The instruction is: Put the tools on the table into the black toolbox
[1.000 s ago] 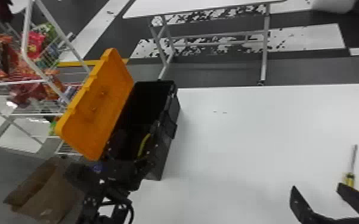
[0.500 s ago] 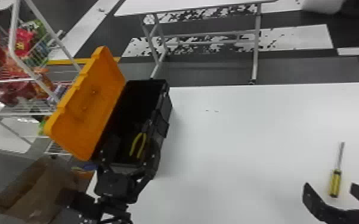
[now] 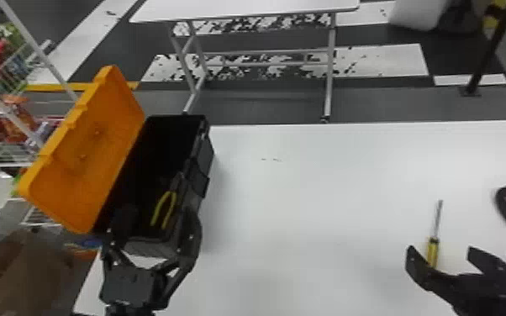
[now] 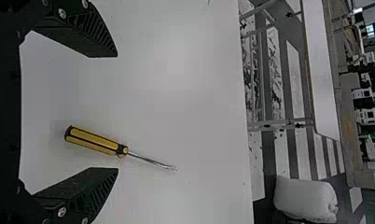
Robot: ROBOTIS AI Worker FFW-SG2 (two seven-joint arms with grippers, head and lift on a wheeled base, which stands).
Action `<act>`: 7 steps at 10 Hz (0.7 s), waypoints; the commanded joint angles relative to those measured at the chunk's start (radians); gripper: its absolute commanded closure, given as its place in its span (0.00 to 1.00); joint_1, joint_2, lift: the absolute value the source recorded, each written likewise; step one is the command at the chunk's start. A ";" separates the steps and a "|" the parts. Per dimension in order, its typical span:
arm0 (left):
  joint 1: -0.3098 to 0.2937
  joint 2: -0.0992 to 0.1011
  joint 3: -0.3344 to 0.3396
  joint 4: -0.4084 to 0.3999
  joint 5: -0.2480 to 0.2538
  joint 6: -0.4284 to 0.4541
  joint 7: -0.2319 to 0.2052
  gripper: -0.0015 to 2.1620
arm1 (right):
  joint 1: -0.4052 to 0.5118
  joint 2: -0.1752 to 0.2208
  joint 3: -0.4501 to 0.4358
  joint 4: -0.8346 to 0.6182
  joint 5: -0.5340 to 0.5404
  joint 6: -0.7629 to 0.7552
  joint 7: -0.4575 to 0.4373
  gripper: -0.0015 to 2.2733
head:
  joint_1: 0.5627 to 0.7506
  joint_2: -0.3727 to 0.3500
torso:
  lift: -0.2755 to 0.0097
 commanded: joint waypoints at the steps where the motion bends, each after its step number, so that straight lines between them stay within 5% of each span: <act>1: 0.002 0.012 -0.018 0.014 -0.007 -0.013 0.000 0.02 | -0.020 0.001 -0.018 0.008 -0.006 0.024 -0.001 0.06 | 0.70 0.77 | 0.70; 7: 0.002 0.016 -0.047 0.027 -0.040 -0.010 0.000 0.02 | -0.115 0.001 -0.035 0.061 -0.050 0.143 -0.089 0.06 | 0.70 0.63 | 0.70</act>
